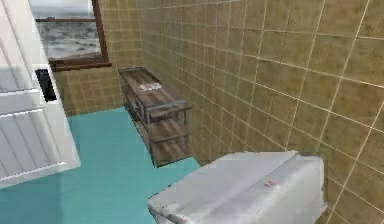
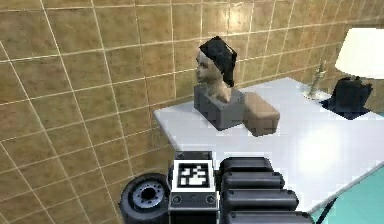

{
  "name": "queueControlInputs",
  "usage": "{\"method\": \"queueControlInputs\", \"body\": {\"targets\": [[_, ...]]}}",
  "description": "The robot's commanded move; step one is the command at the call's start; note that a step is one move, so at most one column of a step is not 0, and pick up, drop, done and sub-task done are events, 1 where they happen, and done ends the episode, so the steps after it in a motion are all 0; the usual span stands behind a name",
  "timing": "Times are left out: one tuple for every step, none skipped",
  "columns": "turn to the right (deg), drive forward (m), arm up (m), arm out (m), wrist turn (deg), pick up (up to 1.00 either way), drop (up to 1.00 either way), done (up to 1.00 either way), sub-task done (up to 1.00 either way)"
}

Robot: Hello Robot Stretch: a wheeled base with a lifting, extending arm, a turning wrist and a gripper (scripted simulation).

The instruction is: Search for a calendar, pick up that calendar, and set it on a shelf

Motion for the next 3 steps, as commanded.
{"method": "queueControlInputs", "body": {"targets": [[-24.0, 0.00, 0.00, 0.00, 0.0, 0.00, 0.00, 0.00, 0.00], [0.0, 1.00, 0.00, 0.00, 0.0, 0.00, 0.00, 0.00, 0.00], [0.0, 1.00, 0.00, 0.00, 0.0, 0.00, 0.00, 0.00, 0.00]]}}
